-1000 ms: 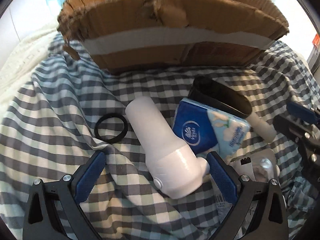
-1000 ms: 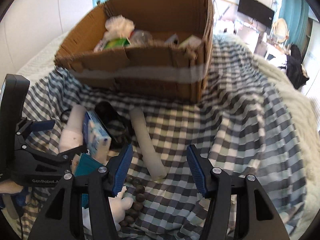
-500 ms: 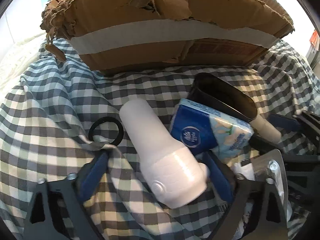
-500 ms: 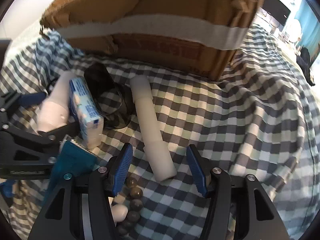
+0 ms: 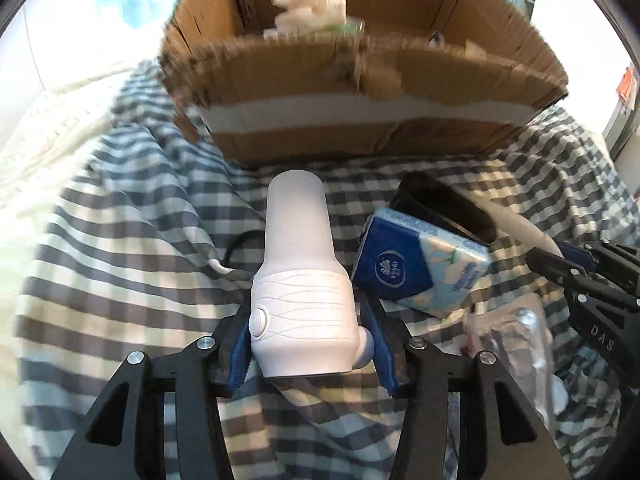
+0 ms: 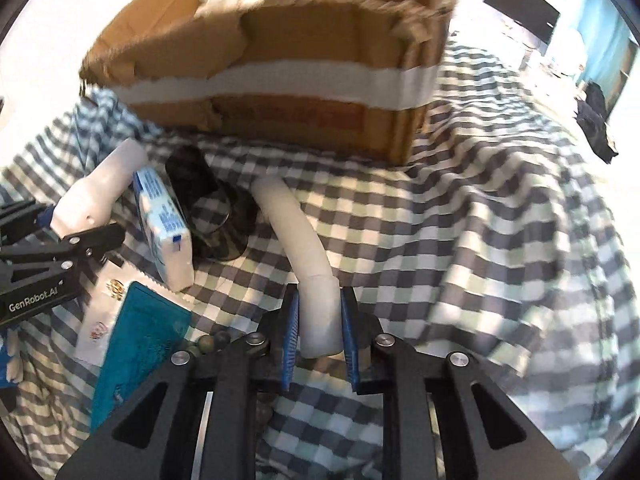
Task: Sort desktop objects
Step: 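Grasp the white hair-dryer-shaped item with the left tool while the right grasps the white tube, then carry the white dryer-shaped item in the left tool while the right carries the tube over the box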
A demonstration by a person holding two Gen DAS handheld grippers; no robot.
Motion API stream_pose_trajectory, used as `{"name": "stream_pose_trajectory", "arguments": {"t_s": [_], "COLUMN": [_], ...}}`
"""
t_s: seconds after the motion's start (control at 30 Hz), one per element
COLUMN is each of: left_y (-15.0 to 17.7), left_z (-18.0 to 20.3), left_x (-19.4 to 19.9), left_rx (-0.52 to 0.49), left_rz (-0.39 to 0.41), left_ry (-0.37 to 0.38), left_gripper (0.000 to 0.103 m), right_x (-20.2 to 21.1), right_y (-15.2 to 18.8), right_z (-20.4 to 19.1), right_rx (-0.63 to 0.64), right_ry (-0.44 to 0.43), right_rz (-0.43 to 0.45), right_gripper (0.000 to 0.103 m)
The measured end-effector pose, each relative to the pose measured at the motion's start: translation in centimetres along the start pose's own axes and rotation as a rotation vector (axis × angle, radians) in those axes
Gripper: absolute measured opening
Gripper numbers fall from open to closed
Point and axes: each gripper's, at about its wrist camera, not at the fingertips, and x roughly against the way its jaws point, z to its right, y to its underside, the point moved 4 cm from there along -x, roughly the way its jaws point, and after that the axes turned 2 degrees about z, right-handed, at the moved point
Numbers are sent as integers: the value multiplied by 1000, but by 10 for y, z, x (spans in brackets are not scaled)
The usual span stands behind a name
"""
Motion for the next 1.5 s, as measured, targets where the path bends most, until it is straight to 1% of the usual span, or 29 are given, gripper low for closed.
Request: {"name": "stream_pose_trajectory", "arguments": {"t_s": [0.23, 0.27, 0.37, 0.43, 0.53, 0.67, 0.87, 1.17, 1.33, 1.5], "left_y": [0, -7, -13, -16, -19, -25, -39, -62, -80, -100], "left_z": [1, -12, -15, -14, -17, -21, -24, -27, -26, -25], "left_x": [42, 41, 45, 44, 61, 85, 114, 145, 158, 172], "left_rx": [-37, -36, -35, -37, -36, -35, -24, -25, -31, -41], "left_rz": [70, 76, 96, 120, 158, 205, 274, 358, 409, 463], "left_ry": [-2, 3, 5, 6, 15, 20, 27, 33, 36, 42], "left_gripper": [51, 51, 51, 51, 51, 50, 50, 50, 50, 50], "right_x": [42, 47, 62, 66, 75, 96, 137, 192, 212, 223], "right_y": [-4, -3, -2, -6, -13, -19, -28, -53, -70, -88], "right_z": [1, 2, 5, -6, -24, -28, -31, -39, -42, -47], "right_rx": [-23, -27, -45, -58, -63, -71, -78, -64, -57, -50], "right_ry": [-13, -15, -20, -25, -21, -22, -12, 27, 35, 34], "right_rz": [103, 113, 148, 177, 220, 280, 377, 526, 586, 626], "right_gripper": [19, 19, 19, 19, 18, 19, 18, 19, 19, 19]}}
